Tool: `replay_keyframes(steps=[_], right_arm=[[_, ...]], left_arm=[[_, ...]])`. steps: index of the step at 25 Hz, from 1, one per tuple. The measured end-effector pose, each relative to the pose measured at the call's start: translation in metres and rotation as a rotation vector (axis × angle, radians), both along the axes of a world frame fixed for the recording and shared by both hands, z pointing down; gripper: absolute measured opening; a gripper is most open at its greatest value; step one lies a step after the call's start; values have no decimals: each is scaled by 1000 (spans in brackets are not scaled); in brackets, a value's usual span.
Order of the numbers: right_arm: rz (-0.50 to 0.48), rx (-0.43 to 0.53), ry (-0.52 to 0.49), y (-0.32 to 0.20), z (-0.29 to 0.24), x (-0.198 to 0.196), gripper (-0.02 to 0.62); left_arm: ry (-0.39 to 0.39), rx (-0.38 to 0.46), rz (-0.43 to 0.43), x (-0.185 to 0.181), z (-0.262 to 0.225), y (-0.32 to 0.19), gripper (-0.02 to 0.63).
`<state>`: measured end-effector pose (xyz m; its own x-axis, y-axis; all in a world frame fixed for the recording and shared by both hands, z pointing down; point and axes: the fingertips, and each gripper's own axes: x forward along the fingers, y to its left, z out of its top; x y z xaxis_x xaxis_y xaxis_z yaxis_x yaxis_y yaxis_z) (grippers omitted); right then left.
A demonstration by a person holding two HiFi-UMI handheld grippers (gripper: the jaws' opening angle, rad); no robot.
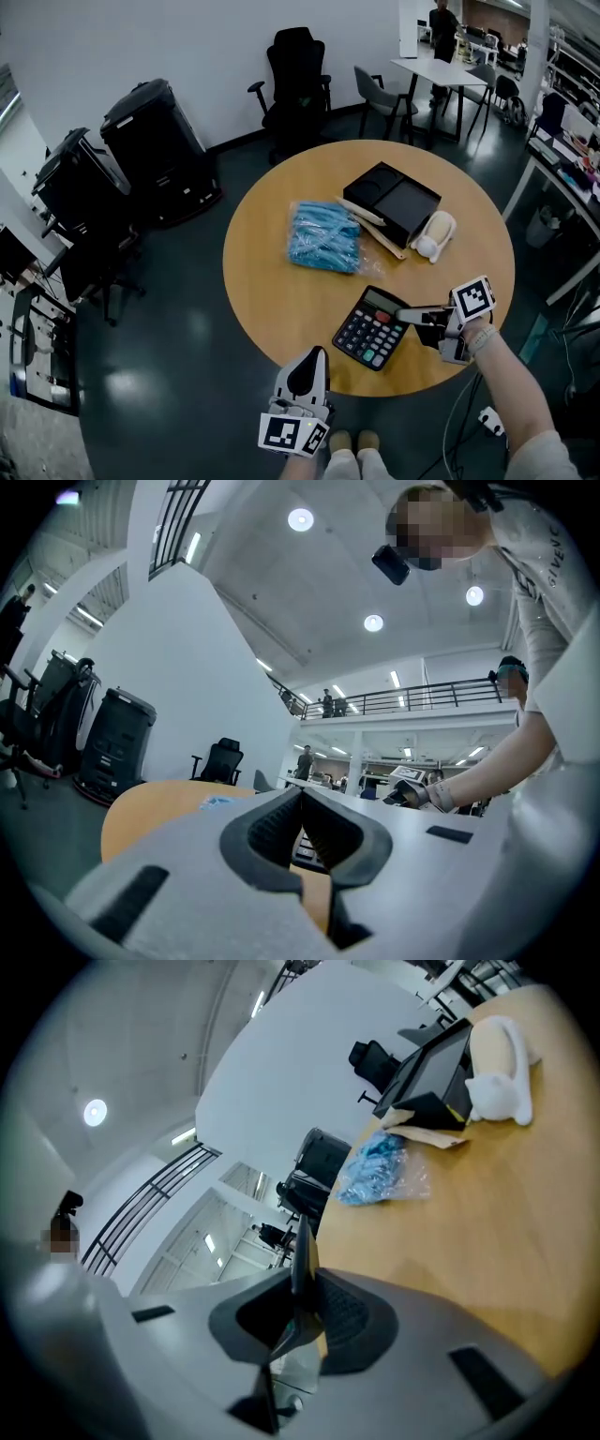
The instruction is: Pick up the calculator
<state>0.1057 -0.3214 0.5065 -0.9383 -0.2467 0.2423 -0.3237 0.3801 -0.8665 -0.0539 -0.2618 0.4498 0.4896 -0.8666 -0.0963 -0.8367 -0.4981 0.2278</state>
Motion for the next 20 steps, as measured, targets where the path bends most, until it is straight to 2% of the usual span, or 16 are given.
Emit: replay_keyframes(steps=[7,13,17,20], right_arm=[[234,43,-49,32,-51,13,60],[425,31,-128,69,-85,22,60],[483,94,-152,84,-105,17,60],[548,81,-139,93,-100,21,60]], left_arm=[[-9,44,70,20,-44,10,8],[-5,67,106,30,-71,18,8],[1,100,107,28,-93,26,8],[10,107,96,25,-102,33,8]])
